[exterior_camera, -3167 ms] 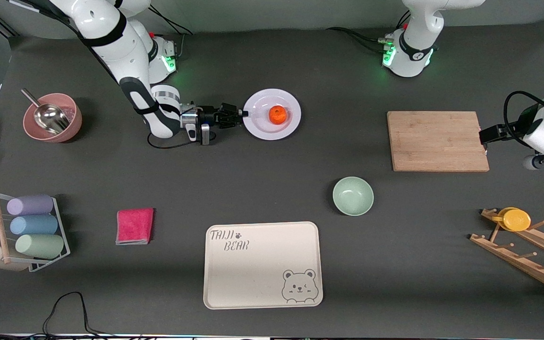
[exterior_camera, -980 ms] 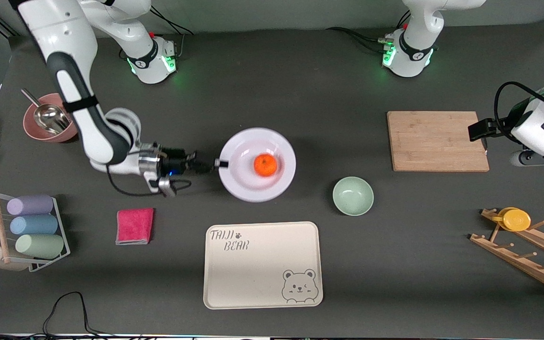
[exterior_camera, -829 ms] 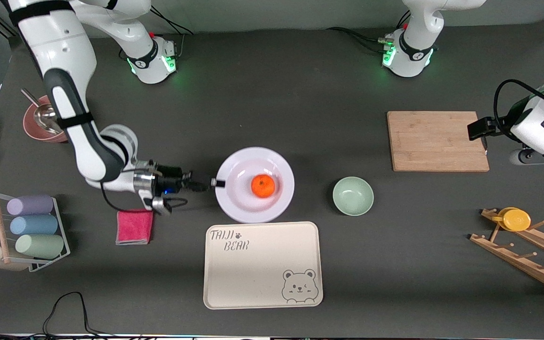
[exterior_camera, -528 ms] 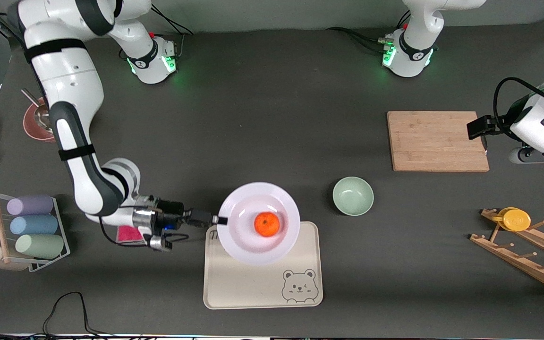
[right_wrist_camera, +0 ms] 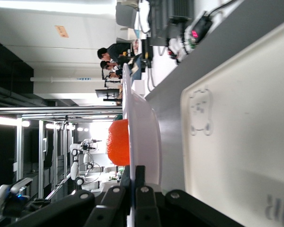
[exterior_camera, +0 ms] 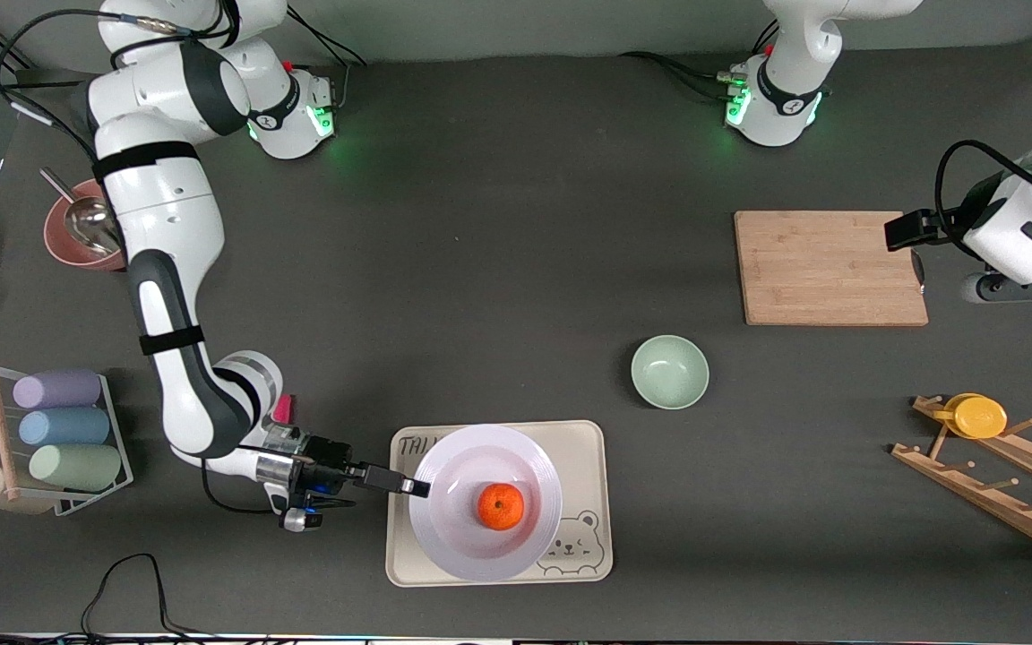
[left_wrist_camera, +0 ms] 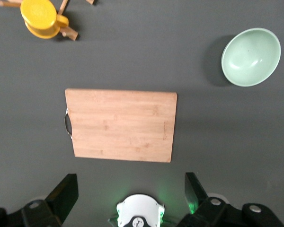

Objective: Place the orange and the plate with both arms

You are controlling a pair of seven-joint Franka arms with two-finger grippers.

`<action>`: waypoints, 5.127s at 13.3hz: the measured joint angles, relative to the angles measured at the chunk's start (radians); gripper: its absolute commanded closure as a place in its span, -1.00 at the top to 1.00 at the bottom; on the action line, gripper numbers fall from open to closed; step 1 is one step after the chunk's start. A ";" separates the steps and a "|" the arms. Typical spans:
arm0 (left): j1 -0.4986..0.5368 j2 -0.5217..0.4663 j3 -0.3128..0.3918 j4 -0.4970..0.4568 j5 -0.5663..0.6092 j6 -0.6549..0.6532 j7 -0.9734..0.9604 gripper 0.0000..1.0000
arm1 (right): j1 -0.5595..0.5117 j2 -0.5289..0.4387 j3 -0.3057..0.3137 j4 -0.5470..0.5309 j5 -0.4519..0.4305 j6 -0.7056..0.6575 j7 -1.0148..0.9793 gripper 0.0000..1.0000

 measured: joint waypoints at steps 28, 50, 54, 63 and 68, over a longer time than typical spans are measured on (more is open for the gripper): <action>0.003 -0.002 0.047 0.046 -0.015 -0.108 0.025 1.00 | 0.010 0.075 -0.061 0.049 -0.250 0.074 0.079 0.52; -0.004 -0.010 0.029 0.046 -0.019 -0.138 0.025 1.00 | -0.136 -0.966 -0.086 -0.329 -1.590 -0.543 0.731 1.00; -0.024 -0.002 -0.023 0.046 -0.025 -0.134 0.021 1.00 | -0.140 -0.984 -0.120 -0.332 -1.618 -0.537 0.693 1.00; -0.034 0.013 -0.066 0.047 -0.065 -0.099 -0.026 1.00 | -0.139 -0.969 -0.126 -0.331 -1.647 -0.503 0.674 1.00; -0.012 -0.101 -0.056 -0.068 -0.035 0.031 -0.037 1.00 | -0.137 -0.969 -0.126 -0.332 -1.648 -0.503 0.674 1.00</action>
